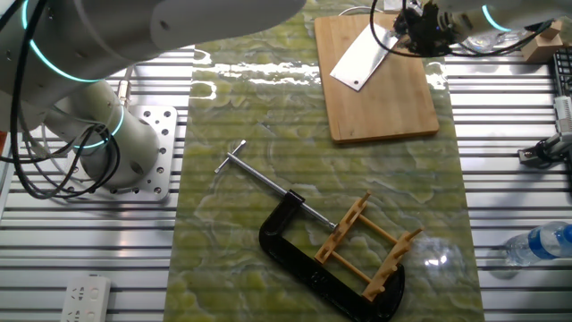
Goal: Put the knife on the knife rack
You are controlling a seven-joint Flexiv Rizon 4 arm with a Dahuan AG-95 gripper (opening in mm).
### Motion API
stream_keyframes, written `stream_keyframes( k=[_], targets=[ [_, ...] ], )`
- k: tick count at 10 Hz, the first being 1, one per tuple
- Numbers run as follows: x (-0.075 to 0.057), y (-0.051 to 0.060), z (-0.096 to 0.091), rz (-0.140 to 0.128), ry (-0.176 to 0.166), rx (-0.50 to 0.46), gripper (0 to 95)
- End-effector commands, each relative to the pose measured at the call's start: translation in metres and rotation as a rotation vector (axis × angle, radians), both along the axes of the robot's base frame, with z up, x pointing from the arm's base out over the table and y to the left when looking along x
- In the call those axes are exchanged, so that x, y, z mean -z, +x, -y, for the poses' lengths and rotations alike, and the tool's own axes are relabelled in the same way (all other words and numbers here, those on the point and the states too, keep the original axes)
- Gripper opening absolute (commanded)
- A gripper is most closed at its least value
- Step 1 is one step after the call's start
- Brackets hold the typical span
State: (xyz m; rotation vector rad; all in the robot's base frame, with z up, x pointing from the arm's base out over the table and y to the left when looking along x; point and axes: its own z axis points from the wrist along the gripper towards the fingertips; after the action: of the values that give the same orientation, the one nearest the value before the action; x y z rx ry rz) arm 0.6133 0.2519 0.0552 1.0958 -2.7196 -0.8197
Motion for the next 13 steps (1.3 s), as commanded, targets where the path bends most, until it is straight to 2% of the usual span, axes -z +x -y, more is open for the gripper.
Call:
stream_keyframes(
  k=[1, 13],
  targets=[
    [0.004, -0.002, 0.000, 0.002, 0.013, 0.001, 38.0],
    [0.020, -0.004, -0.018, -0.005, 0.020, 0.011, 38.0]
  ],
)
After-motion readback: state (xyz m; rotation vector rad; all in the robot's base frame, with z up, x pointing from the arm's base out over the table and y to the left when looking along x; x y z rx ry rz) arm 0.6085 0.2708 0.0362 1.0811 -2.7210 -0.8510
